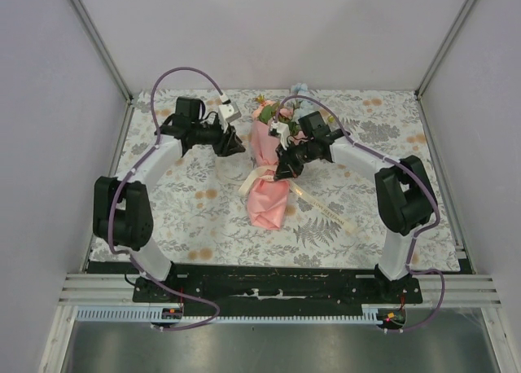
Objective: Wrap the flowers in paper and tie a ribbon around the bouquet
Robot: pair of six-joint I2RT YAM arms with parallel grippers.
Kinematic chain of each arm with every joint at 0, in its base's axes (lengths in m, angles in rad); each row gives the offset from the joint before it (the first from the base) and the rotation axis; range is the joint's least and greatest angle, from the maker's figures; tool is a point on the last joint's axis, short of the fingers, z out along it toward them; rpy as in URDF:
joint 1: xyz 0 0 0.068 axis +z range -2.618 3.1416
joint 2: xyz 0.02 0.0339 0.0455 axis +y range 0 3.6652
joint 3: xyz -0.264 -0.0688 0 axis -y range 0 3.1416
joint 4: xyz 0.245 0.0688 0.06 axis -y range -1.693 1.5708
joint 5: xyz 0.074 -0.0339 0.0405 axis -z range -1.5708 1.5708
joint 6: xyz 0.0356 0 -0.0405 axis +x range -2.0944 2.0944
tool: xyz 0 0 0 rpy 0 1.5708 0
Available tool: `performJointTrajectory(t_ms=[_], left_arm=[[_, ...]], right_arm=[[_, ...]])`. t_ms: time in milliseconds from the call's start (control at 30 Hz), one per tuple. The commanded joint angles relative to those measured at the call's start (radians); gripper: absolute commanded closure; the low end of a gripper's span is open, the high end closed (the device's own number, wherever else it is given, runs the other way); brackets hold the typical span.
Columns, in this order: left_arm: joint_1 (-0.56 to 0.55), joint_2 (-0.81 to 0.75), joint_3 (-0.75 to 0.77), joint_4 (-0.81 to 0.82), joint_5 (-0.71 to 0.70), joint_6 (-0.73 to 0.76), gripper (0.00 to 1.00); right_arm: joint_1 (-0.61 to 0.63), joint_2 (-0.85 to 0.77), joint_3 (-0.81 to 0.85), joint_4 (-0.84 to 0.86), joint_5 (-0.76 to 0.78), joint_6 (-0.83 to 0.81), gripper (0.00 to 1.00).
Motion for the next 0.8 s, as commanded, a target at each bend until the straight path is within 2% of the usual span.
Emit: performJointTrajectory(t_ms=[0, 67, 200, 467, 600, 767], left_arm=[[-0.022, 0.126, 0.103, 0.058, 0.045, -0.443, 0.58], [-0.032, 0.175, 0.149, 0.048, 0.046, -0.503, 0.58], [-0.055, 0.247, 0.206, -0.011, 0.058, -0.516, 0.57], [-0.127, 0.296, 0.215, -0.015, 0.005, -0.477, 0.53], [-0.143, 0.323, 0.223, -0.023, -0.004, -0.464, 0.53], [-0.149, 0.327, 0.212, -0.023, -0.034, -0.441, 0.54]], right_arm=[[0.003, -0.075, -0.026, 0.09, 0.029, 0.048, 1.0], [0.003, -0.068, -0.021, 0.091, 0.06, 0.061, 1.0], [0.003, -0.062, -0.021, 0.091, 0.127, 0.1, 1.0], [0.028, -0.068, -0.055, 0.111, 0.173, 0.181, 1.0], [0.037, -0.078, -0.079, 0.128, 0.244, 0.262, 1.0], [0.036, -0.131, -0.17, 0.235, 0.302, 0.376, 1.0]])
